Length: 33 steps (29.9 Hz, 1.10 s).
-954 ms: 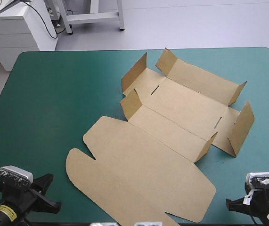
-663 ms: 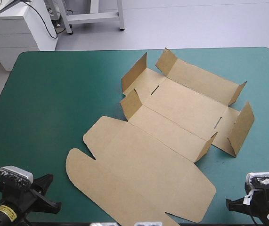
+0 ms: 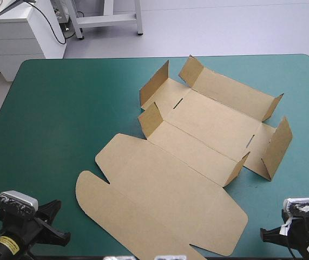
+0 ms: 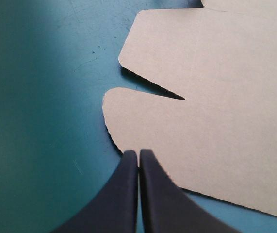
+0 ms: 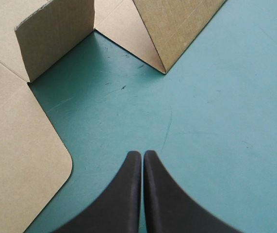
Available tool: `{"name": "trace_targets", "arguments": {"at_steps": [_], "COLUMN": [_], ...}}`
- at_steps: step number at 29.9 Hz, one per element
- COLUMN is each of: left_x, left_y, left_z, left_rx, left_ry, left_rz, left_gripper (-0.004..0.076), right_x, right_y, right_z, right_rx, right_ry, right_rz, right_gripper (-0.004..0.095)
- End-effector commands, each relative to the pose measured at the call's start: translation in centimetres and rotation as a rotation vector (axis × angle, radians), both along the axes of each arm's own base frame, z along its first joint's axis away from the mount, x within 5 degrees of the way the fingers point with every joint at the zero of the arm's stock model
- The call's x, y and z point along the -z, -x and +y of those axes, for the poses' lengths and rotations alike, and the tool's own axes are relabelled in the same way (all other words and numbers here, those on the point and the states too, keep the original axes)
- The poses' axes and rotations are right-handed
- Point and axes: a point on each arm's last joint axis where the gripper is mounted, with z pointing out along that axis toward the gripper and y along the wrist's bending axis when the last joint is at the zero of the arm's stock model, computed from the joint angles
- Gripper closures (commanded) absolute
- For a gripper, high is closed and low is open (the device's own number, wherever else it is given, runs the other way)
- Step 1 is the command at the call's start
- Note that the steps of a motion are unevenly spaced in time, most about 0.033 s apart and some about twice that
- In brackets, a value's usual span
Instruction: Fold the box
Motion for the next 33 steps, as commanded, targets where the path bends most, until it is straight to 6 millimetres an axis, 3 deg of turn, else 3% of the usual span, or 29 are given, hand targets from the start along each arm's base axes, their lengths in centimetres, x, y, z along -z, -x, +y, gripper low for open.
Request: {"name": "trace_targets", "arguments": {"at_steps": [1,33], "left_x": [-1.29,-1.32], "left_y": [-0.35,-0.32], "left_z": [-0.16,-0.16], "left_rx": [0.004,0.004], "left_ry": [0.031,0.032], "left_rz": [-0.073,-0.07], "left_gripper": [0.0731,0.0731], "right_x": [-1.54,-1.54], "right_y": [-0.39,-0.39], "right_z": [-0.13,-0.11], "right_rx": [0.007,0.007], "right_ry": [0.015,0.013], "right_rz": [-0.093,-0.093], "right_gripper": [0.091,0.0929]}}
